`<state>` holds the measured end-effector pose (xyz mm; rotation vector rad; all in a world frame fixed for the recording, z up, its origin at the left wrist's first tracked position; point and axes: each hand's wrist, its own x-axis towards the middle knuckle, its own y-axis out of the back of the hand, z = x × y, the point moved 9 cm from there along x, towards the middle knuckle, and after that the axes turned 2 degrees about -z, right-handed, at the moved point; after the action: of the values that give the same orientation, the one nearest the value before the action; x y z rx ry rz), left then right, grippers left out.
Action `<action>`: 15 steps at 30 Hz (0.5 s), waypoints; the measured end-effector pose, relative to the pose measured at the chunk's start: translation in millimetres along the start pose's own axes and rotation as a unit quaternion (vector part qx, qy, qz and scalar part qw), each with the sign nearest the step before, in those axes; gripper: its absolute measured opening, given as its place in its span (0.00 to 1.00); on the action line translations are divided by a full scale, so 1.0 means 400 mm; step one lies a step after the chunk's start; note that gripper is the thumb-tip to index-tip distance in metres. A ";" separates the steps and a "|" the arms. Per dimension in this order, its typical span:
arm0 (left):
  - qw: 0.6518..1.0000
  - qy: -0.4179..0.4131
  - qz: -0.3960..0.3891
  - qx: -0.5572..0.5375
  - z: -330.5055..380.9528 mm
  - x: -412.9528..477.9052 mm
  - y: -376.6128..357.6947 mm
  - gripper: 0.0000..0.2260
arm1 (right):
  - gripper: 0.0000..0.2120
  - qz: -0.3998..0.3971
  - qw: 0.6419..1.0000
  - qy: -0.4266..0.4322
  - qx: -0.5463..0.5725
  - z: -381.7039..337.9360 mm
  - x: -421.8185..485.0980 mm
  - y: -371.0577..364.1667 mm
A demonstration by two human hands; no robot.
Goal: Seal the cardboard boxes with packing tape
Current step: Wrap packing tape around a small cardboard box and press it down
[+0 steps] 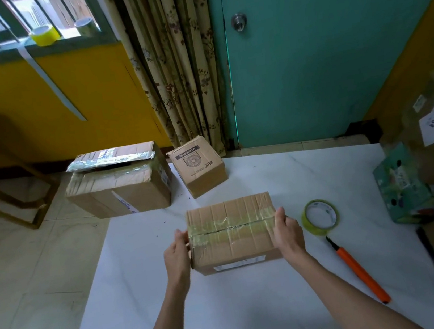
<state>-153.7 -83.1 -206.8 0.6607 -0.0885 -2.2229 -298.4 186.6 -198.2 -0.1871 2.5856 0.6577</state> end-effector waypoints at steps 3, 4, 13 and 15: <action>0.987 0.077 -0.132 -0.054 -0.036 -0.028 -0.063 0.26 | 0.28 -0.078 0.993 -0.024 0.089 0.026 -0.017 -0.025; 0.981 0.084 -0.161 -0.070 -0.034 -0.042 -0.082 0.27 | 0.25 -0.088 0.991 -0.014 0.100 0.030 -0.021 -0.024; 0.961 -0.014 -0.229 -0.153 0.174 -0.186 -0.193 0.23 | 0.06 0.067 0.969 0.132 0.197 -0.079 -0.146 0.261; 0.958 -0.022 -0.246 -0.146 0.219 -0.224 -0.238 0.23 | 0.04 0.103 0.963 0.158 0.191 -0.097 -0.175 0.341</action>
<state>-212.6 33.1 -118.5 0.5037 0.4191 -2.6512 -284.9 288.5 -78.2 0.1133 3.0084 0.1917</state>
